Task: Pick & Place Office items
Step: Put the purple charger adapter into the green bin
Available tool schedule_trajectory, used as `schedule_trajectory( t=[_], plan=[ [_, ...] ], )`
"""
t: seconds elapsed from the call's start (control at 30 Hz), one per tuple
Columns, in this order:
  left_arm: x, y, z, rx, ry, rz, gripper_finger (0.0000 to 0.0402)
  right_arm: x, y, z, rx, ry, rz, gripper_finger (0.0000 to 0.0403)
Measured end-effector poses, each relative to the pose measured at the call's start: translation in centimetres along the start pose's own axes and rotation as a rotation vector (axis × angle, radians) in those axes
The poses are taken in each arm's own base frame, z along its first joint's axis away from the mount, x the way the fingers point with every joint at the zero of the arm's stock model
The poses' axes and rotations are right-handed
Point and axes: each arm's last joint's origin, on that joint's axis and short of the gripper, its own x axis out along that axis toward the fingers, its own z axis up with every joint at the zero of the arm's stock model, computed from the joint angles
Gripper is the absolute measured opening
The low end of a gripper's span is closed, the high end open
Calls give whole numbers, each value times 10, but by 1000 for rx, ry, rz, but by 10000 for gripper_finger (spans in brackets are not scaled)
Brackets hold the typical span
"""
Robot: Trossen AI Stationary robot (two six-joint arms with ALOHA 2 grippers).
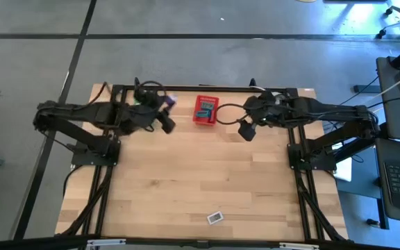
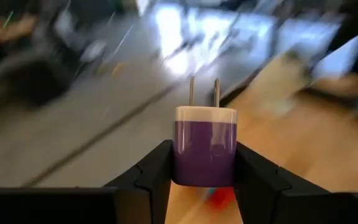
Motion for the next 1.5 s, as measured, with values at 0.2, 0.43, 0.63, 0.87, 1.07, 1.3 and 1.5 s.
schedule_trajectory(
  t=[0.2,0.43,0.63,0.87,1.07,1.3,1.5],
  plan=[
    [11,44,-36,-43,306,279,134,22,4,-7,-21,-20,12,320],
    [39,68,-102,-108,561,390,134,29,2,3,-27,-118,23,320],
    [64,88,-160,-201,668,399,134,31,-4,16,-41,-212,14,321],
    [93,114,-188,-297,599,409,134,34,-16,27,12,-281,29,321],
    [101,130,-199,-292,576,430,134,40,-22,31,103,-274,74,321],
    [102,135,-202,-242,635,376,134,48,-21,32,152,-264,70,321],
    [103,134,-203,-211,655,353,135,55,-18,32,149,-242,66,320]
  ],
)
